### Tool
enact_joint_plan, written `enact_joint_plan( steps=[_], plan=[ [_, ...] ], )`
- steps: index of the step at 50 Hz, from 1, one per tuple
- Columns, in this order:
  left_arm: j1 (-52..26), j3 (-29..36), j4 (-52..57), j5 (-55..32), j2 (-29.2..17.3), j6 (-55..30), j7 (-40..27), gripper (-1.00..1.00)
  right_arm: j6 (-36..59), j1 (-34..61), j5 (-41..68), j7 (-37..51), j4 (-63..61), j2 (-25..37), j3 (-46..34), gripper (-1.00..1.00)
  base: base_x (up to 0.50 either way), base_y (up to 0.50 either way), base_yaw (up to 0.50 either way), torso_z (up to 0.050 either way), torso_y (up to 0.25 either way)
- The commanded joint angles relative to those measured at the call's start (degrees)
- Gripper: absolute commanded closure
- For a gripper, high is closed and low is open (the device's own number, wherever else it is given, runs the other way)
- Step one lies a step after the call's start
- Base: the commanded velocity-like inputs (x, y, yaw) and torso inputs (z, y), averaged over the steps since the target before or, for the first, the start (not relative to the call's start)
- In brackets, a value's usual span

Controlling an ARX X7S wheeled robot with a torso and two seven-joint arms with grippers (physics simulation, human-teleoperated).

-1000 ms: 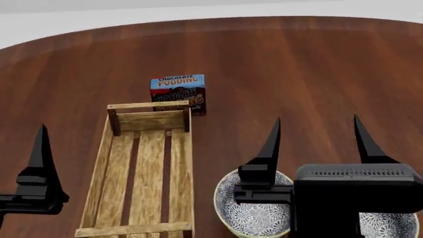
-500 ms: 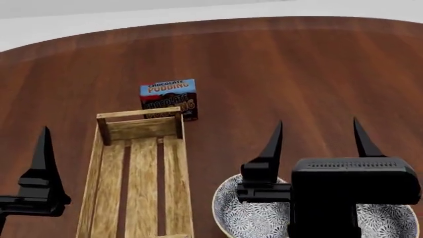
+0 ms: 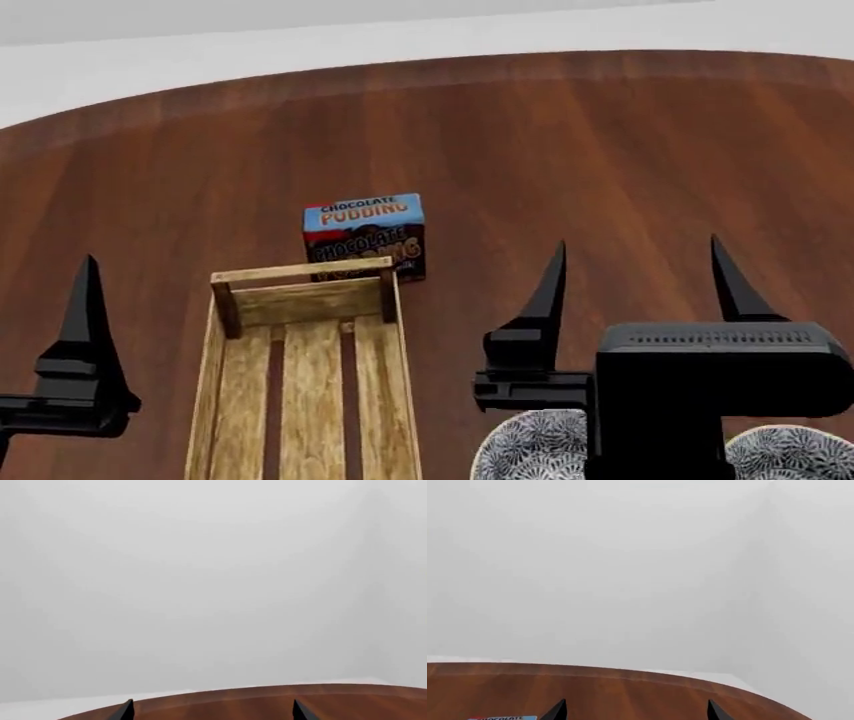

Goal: Stack the left bowl on the right bowl and place them in the tray.

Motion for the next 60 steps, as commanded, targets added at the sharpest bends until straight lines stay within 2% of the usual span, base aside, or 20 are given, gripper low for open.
enact_joint_plan(
  steps=[1,38,60],
  plan=[
    [0.2,0.01,0.44,-0.25,-0.14,0.12,-0.37,-1.0,-1.15,-0.48,0.58,0.03,-0.6,0.27,0.06,-1.0,0.49,-0.08,0.0,0.0,0.0],
    [0.89,-0.54,0.08,-1.68,-0.9,1.28,-0.57,-1.0,-1.68,-0.78,2.78,0.38,-0.54,0.61,0.46,-1.0,0.04,-0.01,0.0,0.0,-0.002],
    [0.64,-0.85,0.93,-2.43,-1.54,0.16,-1.58,-1.0,-2.21,-0.67,3.62,0.66,0.02,0.83,0.3,-1.0,0.0,0.0,0.0,0.0,-0.248]
  ],
)
